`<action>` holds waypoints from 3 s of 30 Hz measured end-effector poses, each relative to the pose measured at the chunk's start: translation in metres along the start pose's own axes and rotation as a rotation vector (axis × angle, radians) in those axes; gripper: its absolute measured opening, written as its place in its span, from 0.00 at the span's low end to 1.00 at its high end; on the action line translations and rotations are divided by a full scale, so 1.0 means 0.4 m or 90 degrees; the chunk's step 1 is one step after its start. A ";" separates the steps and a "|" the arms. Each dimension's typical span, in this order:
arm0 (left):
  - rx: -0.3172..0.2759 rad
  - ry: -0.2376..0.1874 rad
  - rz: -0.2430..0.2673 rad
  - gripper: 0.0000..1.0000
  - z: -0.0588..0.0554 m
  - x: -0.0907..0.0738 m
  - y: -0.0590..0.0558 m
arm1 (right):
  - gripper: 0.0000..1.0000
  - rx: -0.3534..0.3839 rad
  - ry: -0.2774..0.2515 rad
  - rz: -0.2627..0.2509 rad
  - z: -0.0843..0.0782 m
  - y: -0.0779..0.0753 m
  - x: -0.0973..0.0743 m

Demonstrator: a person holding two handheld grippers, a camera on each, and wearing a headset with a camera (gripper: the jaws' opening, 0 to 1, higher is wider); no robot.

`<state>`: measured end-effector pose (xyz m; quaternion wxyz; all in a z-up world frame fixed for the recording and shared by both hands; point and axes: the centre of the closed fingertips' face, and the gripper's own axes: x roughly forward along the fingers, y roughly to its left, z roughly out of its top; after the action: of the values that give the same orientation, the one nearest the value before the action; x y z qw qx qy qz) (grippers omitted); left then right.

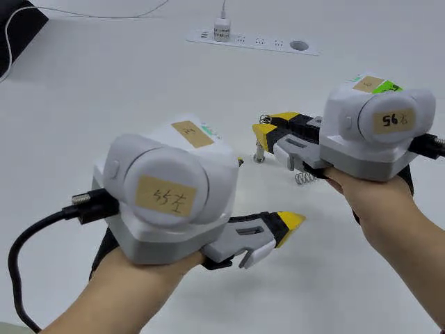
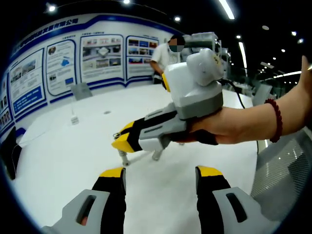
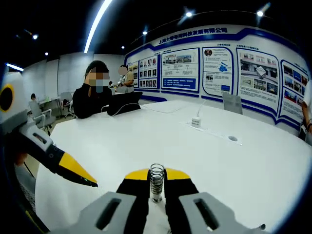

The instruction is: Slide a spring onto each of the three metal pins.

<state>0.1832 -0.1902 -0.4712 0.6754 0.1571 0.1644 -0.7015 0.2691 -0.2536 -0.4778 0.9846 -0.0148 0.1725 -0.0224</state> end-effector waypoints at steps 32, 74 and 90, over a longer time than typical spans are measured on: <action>0.005 0.006 0.009 0.57 -0.005 0.000 0.007 | 0.21 0.029 0.044 0.008 -0.041 0.007 -0.007; 0.122 0.028 -0.020 0.46 0.041 0.102 0.003 | 0.39 0.100 0.014 -0.104 -0.019 -0.092 -0.323; 0.110 0.063 -0.045 0.38 0.006 0.198 0.016 | 0.41 0.120 0.013 -0.105 -0.056 -0.101 -0.381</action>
<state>0.1867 -0.2624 -0.5040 0.6252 0.2436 0.1418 -0.7278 0.1166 -0.2869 -0.4456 0.9747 0.0638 0.1777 -0.1192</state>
